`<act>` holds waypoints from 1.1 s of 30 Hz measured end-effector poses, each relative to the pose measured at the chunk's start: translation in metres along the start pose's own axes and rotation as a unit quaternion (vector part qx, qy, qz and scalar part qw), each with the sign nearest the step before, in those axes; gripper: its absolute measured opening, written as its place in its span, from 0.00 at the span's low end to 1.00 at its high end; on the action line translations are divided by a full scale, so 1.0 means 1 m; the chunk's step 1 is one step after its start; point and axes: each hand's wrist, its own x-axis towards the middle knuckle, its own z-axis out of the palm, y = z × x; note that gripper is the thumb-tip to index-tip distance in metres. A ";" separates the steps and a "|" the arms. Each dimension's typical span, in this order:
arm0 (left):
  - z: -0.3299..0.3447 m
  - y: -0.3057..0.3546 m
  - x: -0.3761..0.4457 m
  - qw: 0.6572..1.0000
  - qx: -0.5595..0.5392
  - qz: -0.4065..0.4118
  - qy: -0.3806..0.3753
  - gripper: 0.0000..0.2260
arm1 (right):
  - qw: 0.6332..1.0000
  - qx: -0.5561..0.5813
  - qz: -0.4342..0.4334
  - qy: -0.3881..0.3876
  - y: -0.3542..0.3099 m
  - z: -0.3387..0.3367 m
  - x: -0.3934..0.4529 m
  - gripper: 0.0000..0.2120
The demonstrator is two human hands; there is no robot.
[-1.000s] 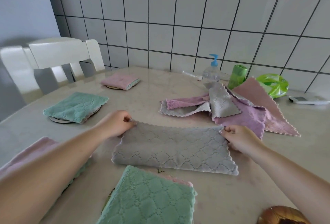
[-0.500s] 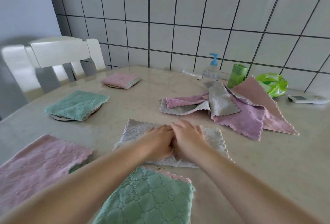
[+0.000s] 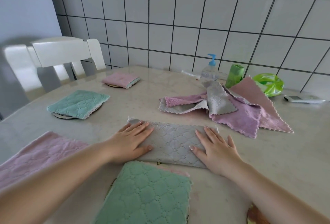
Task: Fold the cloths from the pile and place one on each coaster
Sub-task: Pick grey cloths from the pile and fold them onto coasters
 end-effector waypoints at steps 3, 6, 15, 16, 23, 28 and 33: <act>-0.005 -0.012 -0.007 0.999 -0.024 -0.001 -0.023 0.51 | 0.999 -0.021 0.015 -0.023 0.007 -0.006 -0.005 0.40; -0.027 -0.005 -0.010 0.998 -0.064 0.020 0.005 0.30 | 0.999 -0.049 0.013 0.008 0.006 -0.020 0.003 0.33; -0.037 0.083 -0.010 0.989 0.067 0.119 0.064 0.10 | 0.988 0.088 -0.105 0.067 -0.045 -0.032 0.072 0.14; -0.034 0.082 -0.007 0.990 0.066 0.108 0.062 0.10 | 0.990 0.070 -0.108 0.063 -0.048 -0.032 0.077 0.14; -0.024 0.084 -0.007 0.988 0.073 0.103 0.087 0.08 | 0.992 0.075 -0.098 0.028 -0.051 -0.037 0.091 0.12; -0.021 0.085 -0.008 0.985 0.084 0.107 0.109 0.08 | 0.992 0.064 -0.109 -0.016 -0.053 -0.044 0.091 0.10; -0.021 0.082 -0.014 0.987 0.041 0.086 0.132 0.07 | 0.981 0.153 -0.122 -0.007 -0.046 -0.056 0.080 0.09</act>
